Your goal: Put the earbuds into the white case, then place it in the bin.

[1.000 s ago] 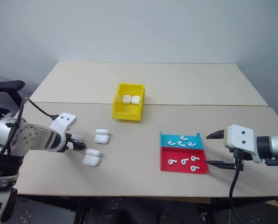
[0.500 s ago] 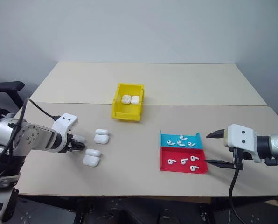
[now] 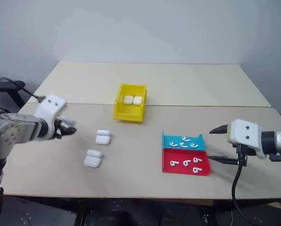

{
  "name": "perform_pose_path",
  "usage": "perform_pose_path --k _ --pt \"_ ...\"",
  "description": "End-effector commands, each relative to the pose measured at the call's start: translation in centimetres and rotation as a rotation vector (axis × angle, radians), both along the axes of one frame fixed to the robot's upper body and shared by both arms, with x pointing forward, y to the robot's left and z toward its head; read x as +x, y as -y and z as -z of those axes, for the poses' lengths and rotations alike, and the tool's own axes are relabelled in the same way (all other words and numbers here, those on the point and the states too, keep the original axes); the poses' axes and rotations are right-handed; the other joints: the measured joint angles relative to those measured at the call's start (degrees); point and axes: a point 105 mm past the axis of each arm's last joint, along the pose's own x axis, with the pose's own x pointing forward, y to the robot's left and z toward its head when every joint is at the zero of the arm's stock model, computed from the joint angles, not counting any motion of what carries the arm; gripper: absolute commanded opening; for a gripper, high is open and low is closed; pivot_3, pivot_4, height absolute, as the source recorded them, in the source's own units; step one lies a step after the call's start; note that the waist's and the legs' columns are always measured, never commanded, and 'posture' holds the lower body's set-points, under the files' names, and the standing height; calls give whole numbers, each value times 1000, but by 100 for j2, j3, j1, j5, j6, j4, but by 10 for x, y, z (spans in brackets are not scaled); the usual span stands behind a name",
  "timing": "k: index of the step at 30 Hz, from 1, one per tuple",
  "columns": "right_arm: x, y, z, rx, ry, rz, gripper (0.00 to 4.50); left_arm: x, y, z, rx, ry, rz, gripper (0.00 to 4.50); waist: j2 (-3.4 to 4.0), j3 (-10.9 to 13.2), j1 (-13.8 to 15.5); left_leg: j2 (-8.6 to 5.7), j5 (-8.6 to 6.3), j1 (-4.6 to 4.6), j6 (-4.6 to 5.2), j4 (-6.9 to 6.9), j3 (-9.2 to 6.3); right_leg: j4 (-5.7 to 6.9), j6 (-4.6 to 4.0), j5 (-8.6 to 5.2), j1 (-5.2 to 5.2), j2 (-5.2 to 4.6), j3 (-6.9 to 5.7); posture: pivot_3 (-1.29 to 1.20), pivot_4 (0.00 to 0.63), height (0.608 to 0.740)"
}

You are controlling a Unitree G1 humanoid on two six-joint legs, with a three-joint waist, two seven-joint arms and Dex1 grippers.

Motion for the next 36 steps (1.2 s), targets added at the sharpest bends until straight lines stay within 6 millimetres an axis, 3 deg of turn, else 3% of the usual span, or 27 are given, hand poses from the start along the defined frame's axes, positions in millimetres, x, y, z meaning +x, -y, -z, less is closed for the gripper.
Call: perform_pose_path --k 1,3,5,8,13,16,23,26,28,36 --pt "2 -6 -23 -18 45 -23 4500 -3 33 -59 -95 432 227 2817 3 -2 1 0 0 -2 0 0 1 -4 0 0 0 0 -1 0 150 740" --pt "-1 -10 -21 -55 -13 -57 4500 -13 53 -71 -167 621 385 2817 4 -3 2 -1 1 -3 -2 1 3 -6 -2 1 1 -5 0 0 150 740" --pt "-4 -15 -17 -107 -34 -115 4500 -21 67 -68 -197 699 501 2817 2 -1 1 -2 12 -5 -20 2 21 -13 -3 2 3 -6 -1 0 150 740" --pt "0 -18 -6 -245 -90 -123 4500 -35 95 -47 -277 779 732 2817 4 -2 -6 -2 7 -6 -12 2 42 -13 -2 4 0 -7 2 0 150 740" --pt "-8 -30 6 -309 -202 -153 4500 -46 126 -5 -399 811 932 2817 12 -7 4 0 -4 -3 7 3 46 -6 -2 4 -1 -6 1 0 150 740" --pt "-11 -35 15 -336 -242 -145 4500 -62 139 8 -508 862 1050 2817 14 -8 2 1 -5 -8 9 6 43 -7 -2 4 -3 -6 -2 0 150 740" --pt "-17 -38 37 -397 -295 -129 4500 -81 147 36 -642 833 1177 2817 16 -10 1 2 -9 -8 15 10 40 -7 -1 4 -3 -7 -3 0 150 740" --pt "-18 -38 44 -413 -306 -142 3926 -80 142 49 -684 783 1142 2817 21 -13 -1 3 -10 -3 16 10 36 -5 1 3 0 -7 -3 0 150 740" --pt "-17 -39 48 -418 -301 -142 3247 -82 140 56 -707 769 1133 2817 22 -13 -6 3 -10 -6 17 10 28 -3 1 3 -4 -6 -3 0 150 740" --pt "-11 -42 59 -446 -316 -140 3247 -92 140 69 -718 755 1158 2817 23 -14 -3 5 -10 -6 17 10 11 -5 0 3 -4 -4 -4 0 150 740"
